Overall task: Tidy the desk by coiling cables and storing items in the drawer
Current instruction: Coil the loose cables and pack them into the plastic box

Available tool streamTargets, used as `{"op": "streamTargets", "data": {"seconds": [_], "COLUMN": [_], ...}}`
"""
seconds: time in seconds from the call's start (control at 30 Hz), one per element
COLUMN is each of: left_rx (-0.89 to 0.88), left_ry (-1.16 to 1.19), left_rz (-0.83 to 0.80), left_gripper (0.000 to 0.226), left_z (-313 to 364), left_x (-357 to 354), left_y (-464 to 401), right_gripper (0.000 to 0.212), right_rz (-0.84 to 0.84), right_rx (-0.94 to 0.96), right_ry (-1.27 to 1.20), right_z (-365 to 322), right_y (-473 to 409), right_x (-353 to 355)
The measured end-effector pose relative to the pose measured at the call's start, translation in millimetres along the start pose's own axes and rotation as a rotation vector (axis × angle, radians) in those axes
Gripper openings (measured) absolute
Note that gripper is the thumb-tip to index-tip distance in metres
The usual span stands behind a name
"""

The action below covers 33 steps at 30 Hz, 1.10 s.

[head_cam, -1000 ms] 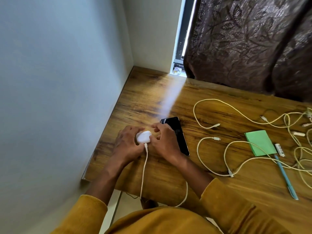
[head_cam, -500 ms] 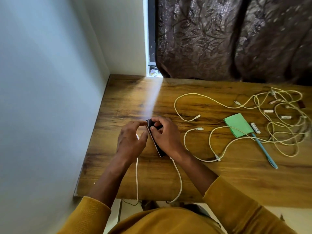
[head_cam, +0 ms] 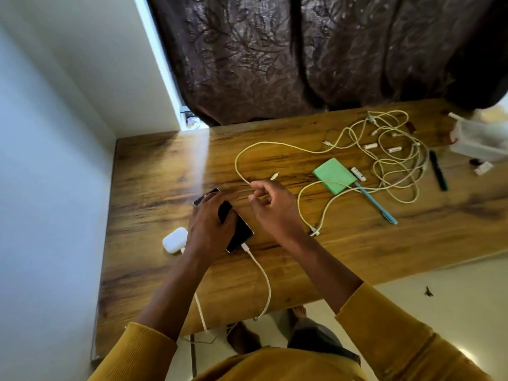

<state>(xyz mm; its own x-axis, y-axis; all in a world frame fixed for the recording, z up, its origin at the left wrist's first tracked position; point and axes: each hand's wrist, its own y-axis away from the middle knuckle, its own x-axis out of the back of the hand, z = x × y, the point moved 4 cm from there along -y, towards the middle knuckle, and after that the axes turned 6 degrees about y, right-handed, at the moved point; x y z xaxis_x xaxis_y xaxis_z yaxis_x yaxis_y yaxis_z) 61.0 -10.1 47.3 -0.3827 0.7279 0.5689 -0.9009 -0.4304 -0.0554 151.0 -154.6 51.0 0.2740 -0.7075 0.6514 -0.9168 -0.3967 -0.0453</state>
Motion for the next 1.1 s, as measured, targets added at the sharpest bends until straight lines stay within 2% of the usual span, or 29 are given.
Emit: {"op": "streamTargets", "data": {"seconds": [0.53, 0.63, 1.1], "left_rx": [-0.102, -0.074, -0.030], "left_ry": [0.080, 0.143, 0.116], "left_rz": [-0.052, -0.038, 0.026], "left_gripper": [0.037, 0.036, 0.039], "left_z": [74, 88, 128], "left_x": [-79, -97, -163], "left_y": [-20, -26, -49], "right_gripper": [0.031, 0.030, 0.028], "right_rz": [0.090, 0.096, 0.035], "right_rx": [-0.007, -0.013, -0.009], "right_ry": [-0.037, -0.052, -0.064], "right_z": [68, 84, 141], "right_y": [-26, -37, -69], "right_x": [106, 126, 181]}}
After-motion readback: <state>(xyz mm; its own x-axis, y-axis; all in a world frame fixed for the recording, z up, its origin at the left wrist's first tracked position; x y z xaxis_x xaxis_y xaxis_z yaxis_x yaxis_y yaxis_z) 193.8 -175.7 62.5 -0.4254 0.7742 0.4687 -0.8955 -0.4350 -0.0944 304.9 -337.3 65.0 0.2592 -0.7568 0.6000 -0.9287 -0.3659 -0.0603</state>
